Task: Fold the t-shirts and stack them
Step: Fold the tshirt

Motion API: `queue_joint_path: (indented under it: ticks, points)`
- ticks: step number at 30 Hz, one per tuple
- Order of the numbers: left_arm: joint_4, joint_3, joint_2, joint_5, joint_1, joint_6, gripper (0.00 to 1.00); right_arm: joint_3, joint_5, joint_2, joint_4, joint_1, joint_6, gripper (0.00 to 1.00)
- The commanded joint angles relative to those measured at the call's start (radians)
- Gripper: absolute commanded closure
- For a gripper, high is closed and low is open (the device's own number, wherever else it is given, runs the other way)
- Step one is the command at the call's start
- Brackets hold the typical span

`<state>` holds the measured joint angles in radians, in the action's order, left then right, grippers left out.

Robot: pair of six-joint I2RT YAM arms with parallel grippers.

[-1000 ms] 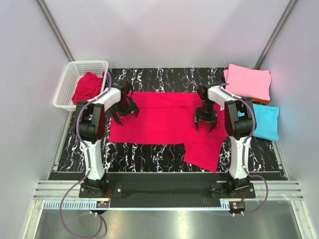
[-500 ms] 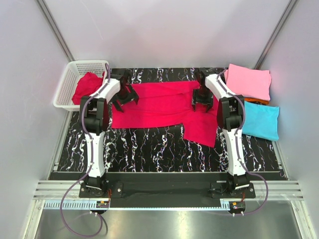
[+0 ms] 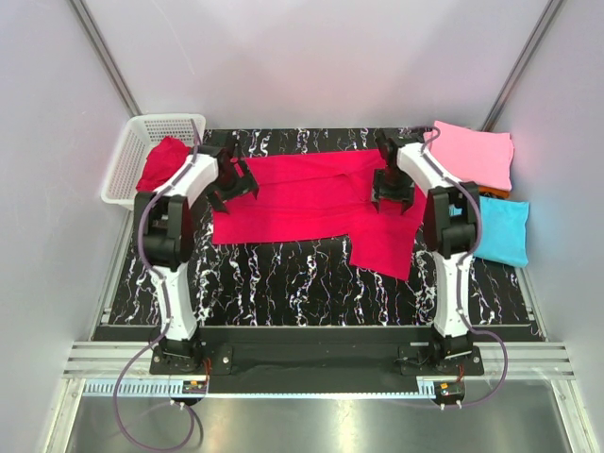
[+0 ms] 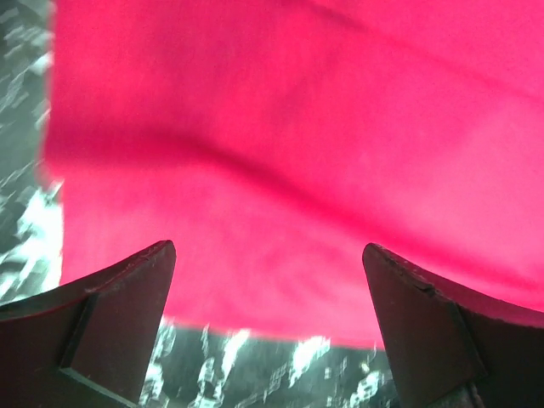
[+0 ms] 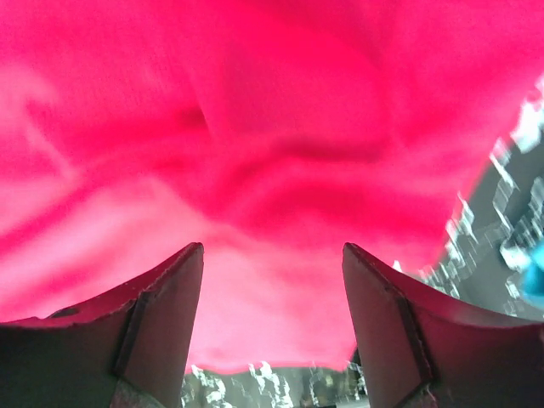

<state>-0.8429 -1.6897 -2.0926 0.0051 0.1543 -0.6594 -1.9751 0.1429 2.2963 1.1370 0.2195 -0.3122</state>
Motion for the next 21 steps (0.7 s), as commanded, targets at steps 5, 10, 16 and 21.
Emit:
queue_joint_path:
  ticks: [5, 10, 16, 21]
  points:
    - [0.050, 0.259, 0.391, -0.056, -0.006, 0.006, 0.01, 0.284, 0.031, -0.394, -0.108, -0.005, -0.062, 0.26]
    - [0.082, 0.473, 0.532, -0.096, -0.005, -0.080, 0.01, 0.481, -0.032, -0.532, -0.181, -0.005, -0.113, 0.25]
    - [0.217, 0.694, 0.620, -0.015, -0.036, -0.210, 0.05, 0.605, -0.138, -0.613, -0.233, -0.005, -0.159, 0.25]
    - [0.309, 0.756, 0.612, 0.000, -0.081, -0.258, 0.18, 0.668, -0.180, -0.658, -0.249, -0.005, -0.168, 0.25]
